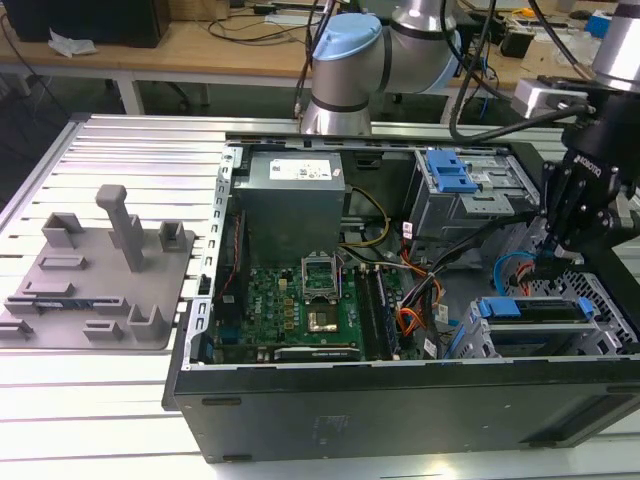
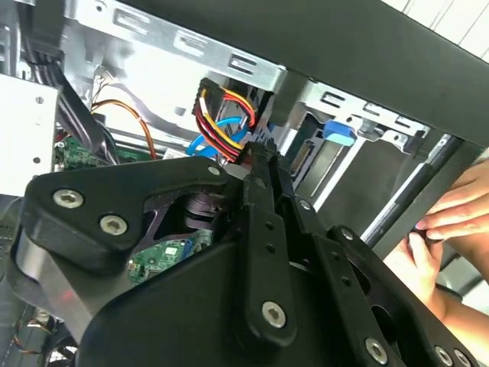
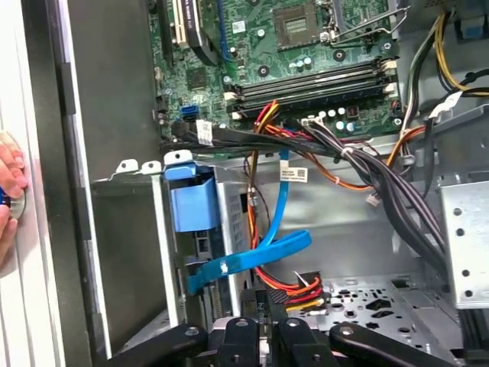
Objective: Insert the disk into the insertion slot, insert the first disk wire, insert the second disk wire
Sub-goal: 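Insert the first disk wire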
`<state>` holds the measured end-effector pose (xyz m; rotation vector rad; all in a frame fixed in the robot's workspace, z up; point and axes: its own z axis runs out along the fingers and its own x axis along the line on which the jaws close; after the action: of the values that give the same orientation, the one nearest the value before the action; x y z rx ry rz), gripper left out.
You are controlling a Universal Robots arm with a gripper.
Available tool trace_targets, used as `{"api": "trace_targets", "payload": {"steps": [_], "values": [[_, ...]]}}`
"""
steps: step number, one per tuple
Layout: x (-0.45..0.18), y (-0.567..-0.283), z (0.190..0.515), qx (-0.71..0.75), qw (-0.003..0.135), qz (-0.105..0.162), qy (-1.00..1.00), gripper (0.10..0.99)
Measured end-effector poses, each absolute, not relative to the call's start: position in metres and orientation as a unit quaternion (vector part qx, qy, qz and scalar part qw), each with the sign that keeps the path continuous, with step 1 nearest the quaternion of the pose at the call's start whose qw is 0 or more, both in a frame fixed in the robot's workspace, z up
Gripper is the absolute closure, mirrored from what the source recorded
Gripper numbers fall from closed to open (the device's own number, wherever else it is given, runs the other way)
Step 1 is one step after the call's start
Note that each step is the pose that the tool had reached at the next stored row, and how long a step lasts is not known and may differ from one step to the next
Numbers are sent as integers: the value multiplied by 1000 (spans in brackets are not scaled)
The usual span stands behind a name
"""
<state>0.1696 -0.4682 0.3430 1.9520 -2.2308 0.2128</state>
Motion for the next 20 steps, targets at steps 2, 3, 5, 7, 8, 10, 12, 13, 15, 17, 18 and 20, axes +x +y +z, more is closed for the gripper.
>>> {"api": "trace_targets", "payload": {"steps": [2,3,5,7,8,10,12,13,15,17,18,20], "values": [[170,-470,346,655,84,70,-748,922],[170,-471,347,655,84,70,-748,922],[170,-474,349,655,84,69,-748,922],[169,-477,350,655,86,67,-748,922],[170,-478,350,655,87,66,-748,922],[170,-487,350,655,88,62,-748,922],[171,-491,350,658,78,49,-748,922],[171,-491,350,658,78,49,-748,922],[171,-491,350,658,78,49,-748,922],[171,-491,350,658,78,48,-748,922],[171,-491,350,658,76,47,-748,922],[171,-492,350,659,74,44,-747,922]]}}
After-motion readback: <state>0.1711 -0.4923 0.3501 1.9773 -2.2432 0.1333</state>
